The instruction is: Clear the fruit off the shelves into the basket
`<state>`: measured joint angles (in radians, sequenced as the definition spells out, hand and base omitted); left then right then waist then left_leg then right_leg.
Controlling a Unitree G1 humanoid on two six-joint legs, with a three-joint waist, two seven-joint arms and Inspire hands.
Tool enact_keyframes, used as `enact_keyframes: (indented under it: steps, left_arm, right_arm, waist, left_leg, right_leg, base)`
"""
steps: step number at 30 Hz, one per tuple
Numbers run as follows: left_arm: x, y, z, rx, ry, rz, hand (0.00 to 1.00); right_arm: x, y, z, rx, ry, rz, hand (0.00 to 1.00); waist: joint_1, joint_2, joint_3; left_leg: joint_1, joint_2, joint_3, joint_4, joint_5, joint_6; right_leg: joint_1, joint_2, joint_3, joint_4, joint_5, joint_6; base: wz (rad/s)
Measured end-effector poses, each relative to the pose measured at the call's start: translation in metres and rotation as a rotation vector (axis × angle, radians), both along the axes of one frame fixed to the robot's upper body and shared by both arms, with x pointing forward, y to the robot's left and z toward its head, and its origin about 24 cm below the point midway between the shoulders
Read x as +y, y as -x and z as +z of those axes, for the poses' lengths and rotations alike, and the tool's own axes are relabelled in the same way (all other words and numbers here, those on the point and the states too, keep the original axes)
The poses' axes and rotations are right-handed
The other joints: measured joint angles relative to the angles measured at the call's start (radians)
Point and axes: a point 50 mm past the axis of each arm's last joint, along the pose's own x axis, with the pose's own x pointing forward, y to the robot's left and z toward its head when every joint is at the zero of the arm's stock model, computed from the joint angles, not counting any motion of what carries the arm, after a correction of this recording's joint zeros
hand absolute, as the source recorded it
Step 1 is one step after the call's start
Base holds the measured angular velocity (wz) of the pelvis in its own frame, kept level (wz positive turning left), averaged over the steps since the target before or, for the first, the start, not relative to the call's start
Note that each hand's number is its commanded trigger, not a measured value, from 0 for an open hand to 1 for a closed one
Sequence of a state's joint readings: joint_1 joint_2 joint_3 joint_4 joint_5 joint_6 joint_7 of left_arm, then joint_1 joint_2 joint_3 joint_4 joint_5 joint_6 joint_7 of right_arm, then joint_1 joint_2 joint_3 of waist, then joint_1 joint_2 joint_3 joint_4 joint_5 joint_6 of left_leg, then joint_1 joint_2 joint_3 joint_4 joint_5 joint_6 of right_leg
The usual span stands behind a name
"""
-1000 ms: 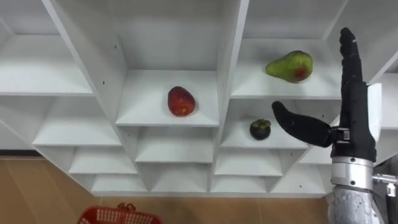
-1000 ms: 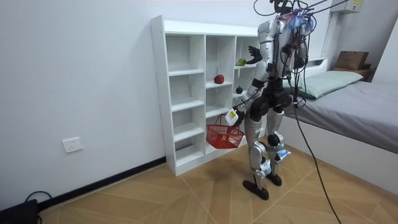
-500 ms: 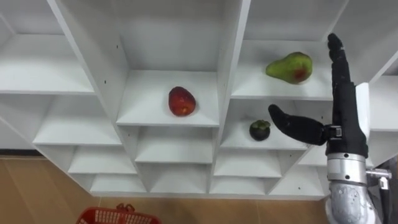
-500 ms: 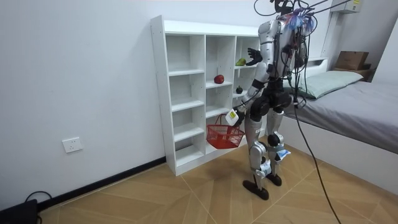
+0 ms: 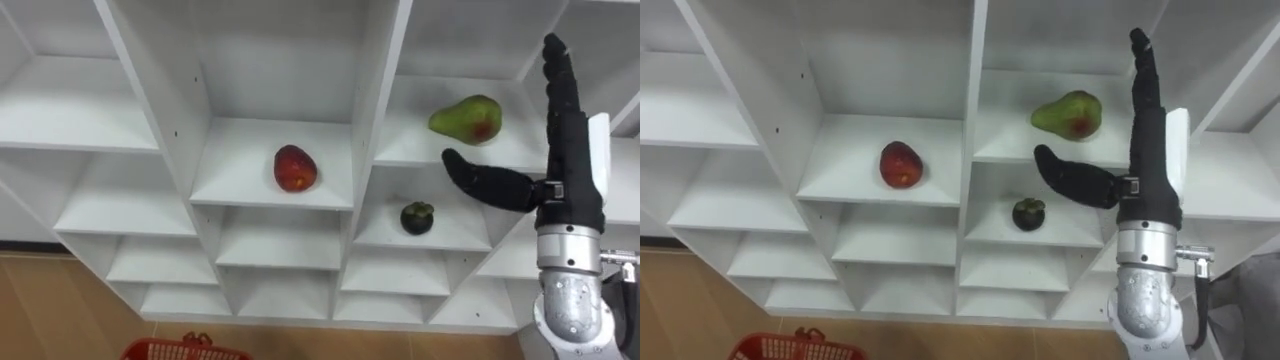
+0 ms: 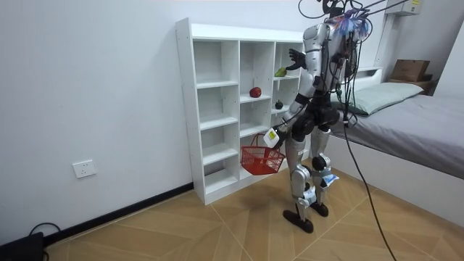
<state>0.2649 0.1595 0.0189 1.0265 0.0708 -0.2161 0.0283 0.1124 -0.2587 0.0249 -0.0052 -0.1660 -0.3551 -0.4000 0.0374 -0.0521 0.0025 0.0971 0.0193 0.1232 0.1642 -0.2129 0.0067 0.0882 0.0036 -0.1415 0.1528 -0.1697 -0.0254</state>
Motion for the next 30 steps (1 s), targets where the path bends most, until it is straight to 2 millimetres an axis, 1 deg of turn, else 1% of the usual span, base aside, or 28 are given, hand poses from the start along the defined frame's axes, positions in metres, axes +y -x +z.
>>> enact_keyframes:
  steps: [7,11,14,19,21,24,30]
  left_arm:
    - [0.006,0.003,0.001,0.013,-0.025,0.005,1.00]
    - [0.007,0.002,0.001,0.014,-0.031,0.008,1.00]
    - [0.008,0.001,0.001,0.015,-0.034,0.008,1.00]
    - [0.009,0.002,0.001,0.025,-0.038,0.011,1.00]
    - [0.009,0.003,0.001,0.034,-0.045,0.015,1.00]
    - [0.010,0.003,0.000,0.043,-0.051,0.020,1.00]
    - [0.010,0.003,0.001,0.048,-0.053,0.022,1.00]
  right_arm:
    - [-0.004,-0.005,0.008,-0.034,-0.002,-0.012,0.00]
    - [-0.004,-0.010,0.010,-0.039,0.002,-0.004,0.00]
    - [-0.008,-0.012,0.007,-0.011,0.022,-0.001,0.00]
    - [-0.010,-0.014,0.004,0.017,0.006,0.014,0.00]
    - [-0.013,-0.018,-0.002,0.055,0.008,0.005,0.00]
    - [-0.017,-0.020,-0.011,0.113,0.007,-0.012,0.00]
    - [-0.018,-0.022,-0.013,0.136,0.011,-0.012,0.00]
  waist:
    - [-0.002,0.002,0.0012]
    - [-0.004,0.007,0.0045]
    - [-0.003,0.007,0.0050]
    - [-0.004,0.006,0.0062]
    - [-0.006,0.003,0.0053]
    - [-0.006,0.000,0.0040]
    - [-0.004,-0.001,0.0038]
  left_leg:
    - [-0.005,-0.001,-0.011,0.003,0.000,0.000]
    - [-0.007,-0.001,-0.017,0.003,0.000,0.000]
    - [-0.010,-0.002,-0.019,0.003,0.000,0.000]
    - [-0.015,-0.002,-0.020,0.003,0.000,0.000]
    - [-0.015,-0.003,-0.020,0.004,0.000,0.000]
    - [-0.016,-0.003,-0.021,0.005,0.000,0.000]
    - [-0.016,-0.003,-0.022,0.005,0.001,0.001]
  right_leg:
    - [0.001,0.000,-0.008,-0.001,0.000,0.000]
    - [0.001,0.000,-0.011,-0.001,0.000,0.000]
    - [0.000,0.000,-0.011,-0.002,0.000,0.000]
    - [-0.003,-0.002,-0.017,-0.003,0.000,0.000]
    - [-0.002,-0.003,-0.025,-0.003,0.000,0.000]
    - [-0.001,-0.004,-0.027,-0.003,-0.001,0.000]
    - [-0.002,-0.005,-0.027,-0.003,-0.001,0.001]
  base:
    - [0.03]
    - [0.03]
    - [0.00]
    - [0.00]
    - [0.04]
    - [0.01]
    - [0.00]
